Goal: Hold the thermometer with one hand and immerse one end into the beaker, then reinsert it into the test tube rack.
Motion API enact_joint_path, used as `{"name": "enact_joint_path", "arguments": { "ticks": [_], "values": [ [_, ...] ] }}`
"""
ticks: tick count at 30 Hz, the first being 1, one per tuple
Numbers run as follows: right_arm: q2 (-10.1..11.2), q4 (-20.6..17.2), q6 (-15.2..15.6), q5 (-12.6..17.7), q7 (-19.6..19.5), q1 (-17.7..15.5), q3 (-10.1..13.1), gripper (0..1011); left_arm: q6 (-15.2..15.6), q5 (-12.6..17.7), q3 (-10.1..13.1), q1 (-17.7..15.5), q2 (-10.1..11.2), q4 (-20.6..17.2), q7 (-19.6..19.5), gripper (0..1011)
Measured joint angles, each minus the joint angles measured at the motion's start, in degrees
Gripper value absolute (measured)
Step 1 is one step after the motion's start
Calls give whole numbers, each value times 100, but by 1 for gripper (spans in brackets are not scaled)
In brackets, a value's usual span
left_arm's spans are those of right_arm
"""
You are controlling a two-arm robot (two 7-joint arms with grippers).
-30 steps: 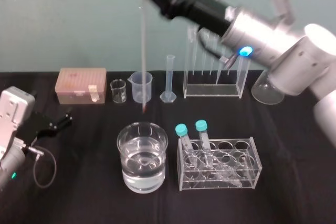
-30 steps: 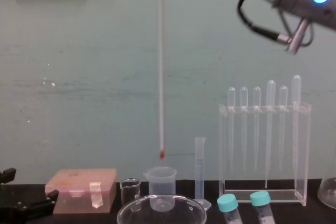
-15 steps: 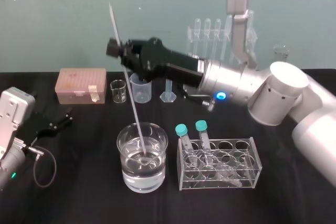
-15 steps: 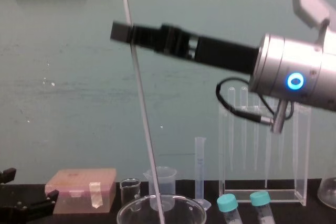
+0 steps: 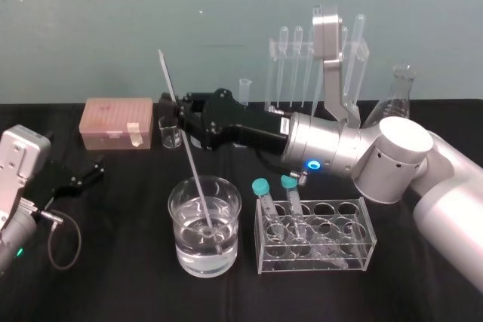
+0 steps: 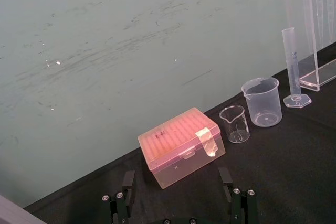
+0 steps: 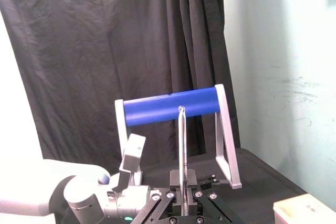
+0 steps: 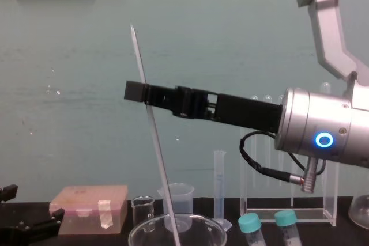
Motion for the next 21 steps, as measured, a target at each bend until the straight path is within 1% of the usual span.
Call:
{"name": "enact_joint_path", "arguments": {
  "ticks": [6, 21],
  "values": [
    [-1, 66, -53, -85, 17, -43, 8, 58, 0, 0, 0, 0, 0, 0, 0, 1008],
    [21, 57, -45, -120, 93, -133, 64, 58, 0, 0, 0, 0, 0, 0, 0, 1008]
  ]
}}
